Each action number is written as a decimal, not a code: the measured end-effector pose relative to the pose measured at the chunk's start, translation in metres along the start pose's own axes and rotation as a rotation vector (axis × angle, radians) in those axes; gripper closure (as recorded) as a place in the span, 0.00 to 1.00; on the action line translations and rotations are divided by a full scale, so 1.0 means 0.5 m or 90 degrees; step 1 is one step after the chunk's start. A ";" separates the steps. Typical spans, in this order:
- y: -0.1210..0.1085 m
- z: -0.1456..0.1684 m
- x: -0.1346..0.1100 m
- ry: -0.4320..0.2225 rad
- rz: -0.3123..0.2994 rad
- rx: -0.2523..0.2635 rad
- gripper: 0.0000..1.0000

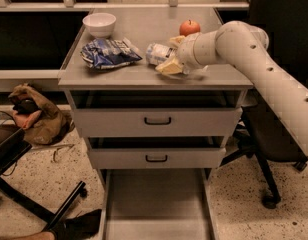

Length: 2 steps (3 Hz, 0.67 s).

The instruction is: Pick blue plastic bottle from bottom drawer and place on counter

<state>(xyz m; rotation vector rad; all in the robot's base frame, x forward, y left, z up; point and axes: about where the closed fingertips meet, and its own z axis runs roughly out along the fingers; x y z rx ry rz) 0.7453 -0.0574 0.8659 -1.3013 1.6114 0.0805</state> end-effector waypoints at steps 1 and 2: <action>0.000 0.000 0.000 0.000 0.000 0.000 0.00; 0.000 0.000 0.000 0.000 0.000 0.000 0.00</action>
Offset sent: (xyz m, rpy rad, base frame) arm 0.0000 0.0000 0.0000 0.0000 0.0000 0.0000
